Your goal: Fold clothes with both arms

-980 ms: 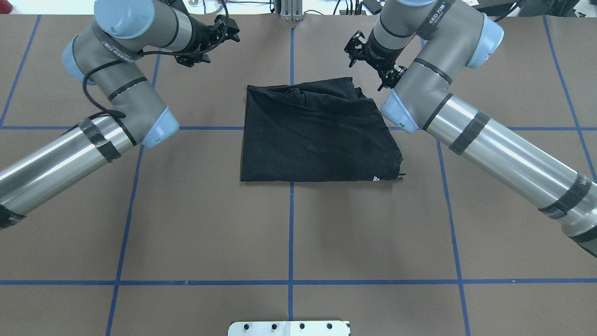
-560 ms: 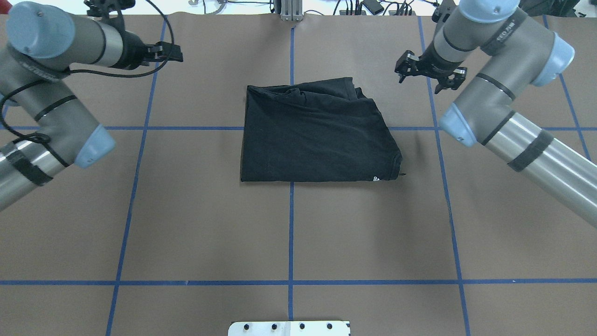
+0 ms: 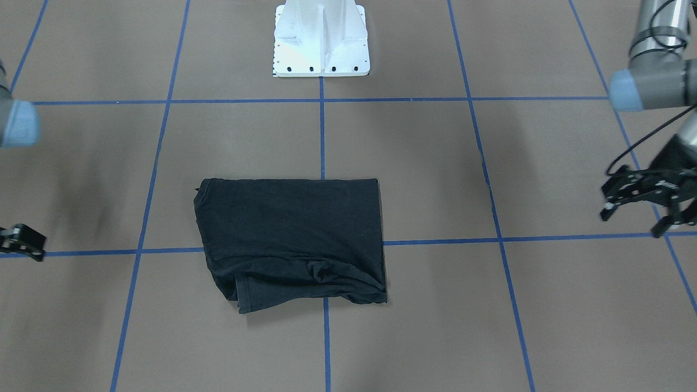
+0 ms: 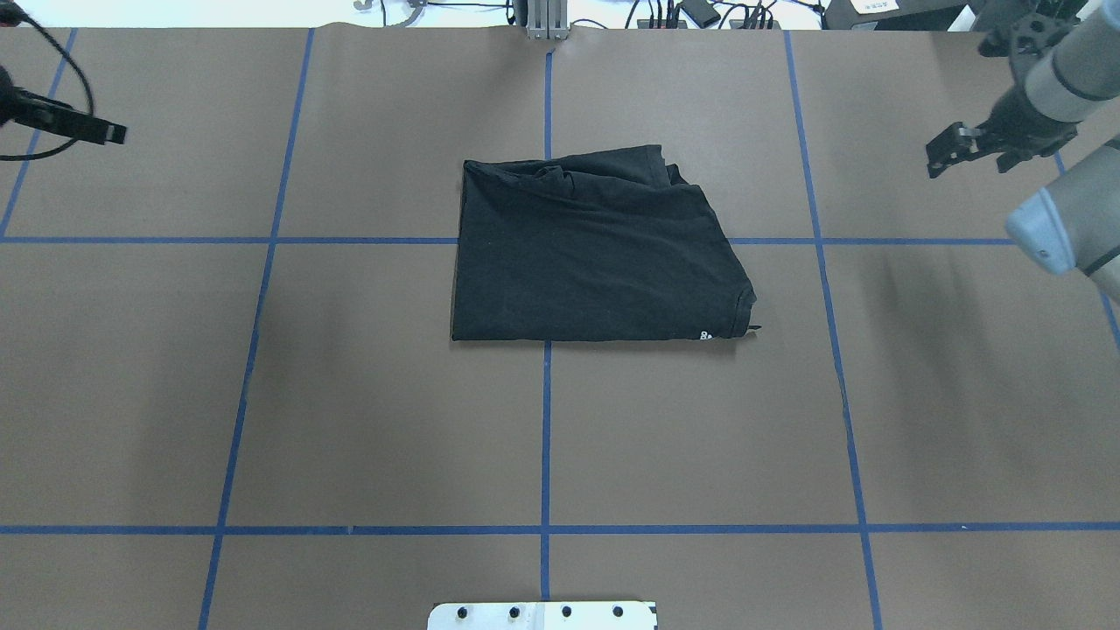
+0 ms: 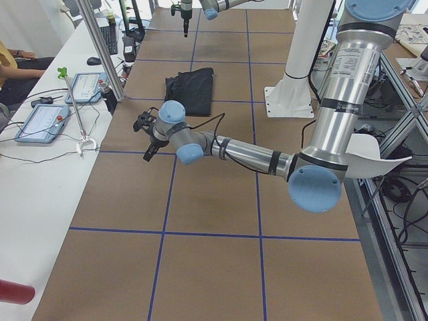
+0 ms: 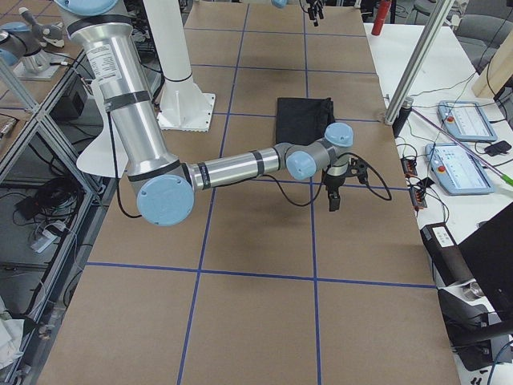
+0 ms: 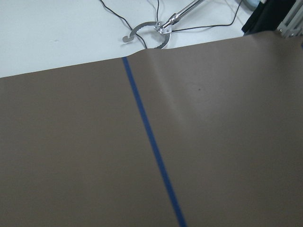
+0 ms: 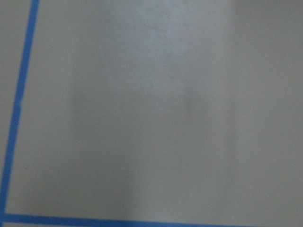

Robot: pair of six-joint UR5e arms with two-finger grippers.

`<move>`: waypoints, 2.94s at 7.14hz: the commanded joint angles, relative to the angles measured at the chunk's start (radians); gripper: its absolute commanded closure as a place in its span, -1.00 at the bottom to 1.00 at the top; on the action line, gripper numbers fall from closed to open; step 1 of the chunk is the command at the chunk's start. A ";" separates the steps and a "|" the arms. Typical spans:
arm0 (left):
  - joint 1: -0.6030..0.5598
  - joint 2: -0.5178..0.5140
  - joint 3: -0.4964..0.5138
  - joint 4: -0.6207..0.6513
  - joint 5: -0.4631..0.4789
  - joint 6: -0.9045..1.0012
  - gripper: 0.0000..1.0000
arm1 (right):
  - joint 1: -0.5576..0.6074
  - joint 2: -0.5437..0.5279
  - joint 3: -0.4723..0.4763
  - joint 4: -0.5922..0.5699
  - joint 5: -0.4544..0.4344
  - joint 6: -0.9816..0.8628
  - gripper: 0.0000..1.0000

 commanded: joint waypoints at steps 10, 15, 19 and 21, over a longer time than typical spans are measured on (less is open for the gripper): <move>-0.222 0.242 -0.155 0.465 -0.118 0.456 -1.00 | 0.263 -0.299 0.107 -0.194 0.107 -0.494 -1.00; -0.254 0.273 -0.210 0.463 -0.168 0.442 -1.00 | 0.287 -0.277 0.142 -0.265 0.099 -0.497 -1.00; -0.260 0.282 -0.244 0.462 -0.163 0.443 -1.00 | 0.289 -0.294 0.144 -0.256 0.099 -0.497 -1.00; -0.262 0.282 -0.247 0.465 -0.168 0.443 -1.00 | 0.289 -0.303 0.151 -0.253 0.111 -0.491 -1.00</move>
